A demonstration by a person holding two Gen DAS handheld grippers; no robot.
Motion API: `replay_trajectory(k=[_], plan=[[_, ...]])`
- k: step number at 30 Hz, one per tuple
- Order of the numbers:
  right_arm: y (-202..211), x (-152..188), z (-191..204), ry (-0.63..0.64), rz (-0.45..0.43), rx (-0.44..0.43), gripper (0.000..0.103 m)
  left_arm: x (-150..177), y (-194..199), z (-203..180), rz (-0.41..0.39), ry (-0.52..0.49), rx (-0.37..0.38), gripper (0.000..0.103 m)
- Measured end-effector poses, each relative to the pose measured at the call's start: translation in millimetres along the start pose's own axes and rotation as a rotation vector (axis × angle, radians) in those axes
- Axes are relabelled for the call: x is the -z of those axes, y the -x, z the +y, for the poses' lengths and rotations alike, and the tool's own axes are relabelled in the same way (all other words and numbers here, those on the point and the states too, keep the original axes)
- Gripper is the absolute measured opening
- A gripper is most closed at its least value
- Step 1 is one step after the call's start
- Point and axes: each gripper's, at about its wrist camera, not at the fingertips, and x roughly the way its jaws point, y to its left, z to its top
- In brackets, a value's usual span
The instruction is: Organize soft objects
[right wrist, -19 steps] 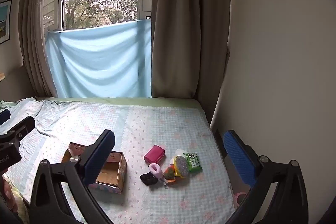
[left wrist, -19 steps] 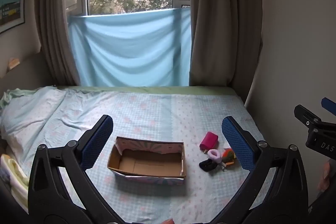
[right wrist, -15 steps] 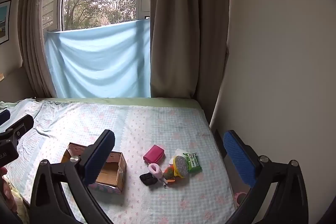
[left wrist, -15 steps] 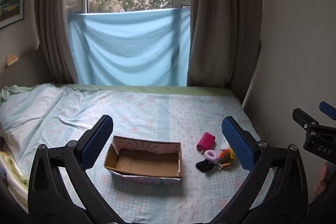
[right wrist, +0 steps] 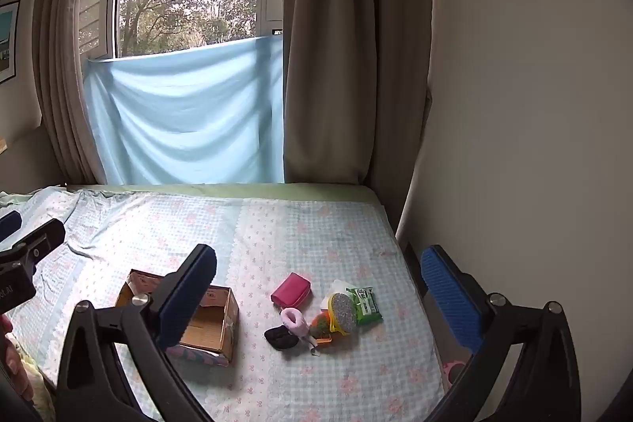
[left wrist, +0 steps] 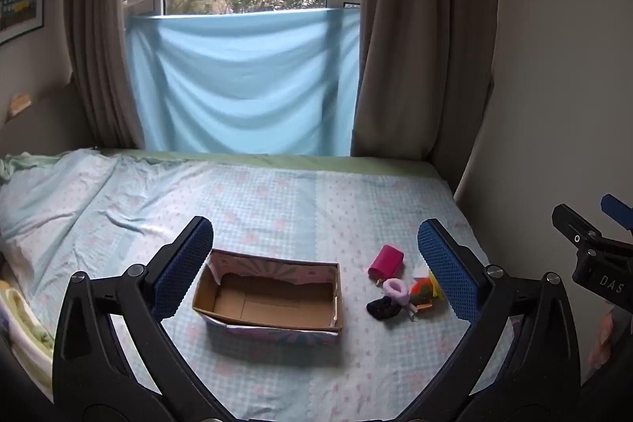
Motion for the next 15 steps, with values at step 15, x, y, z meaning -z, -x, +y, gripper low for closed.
replay_trajectory(k=[15], plan=[[0.1, -0.2, 1.3, -0.006, 0.001, 0.003, 0.103, 0.2, -1.6, 1.5, 0.011, -0.002, 0.014, 0.103]])
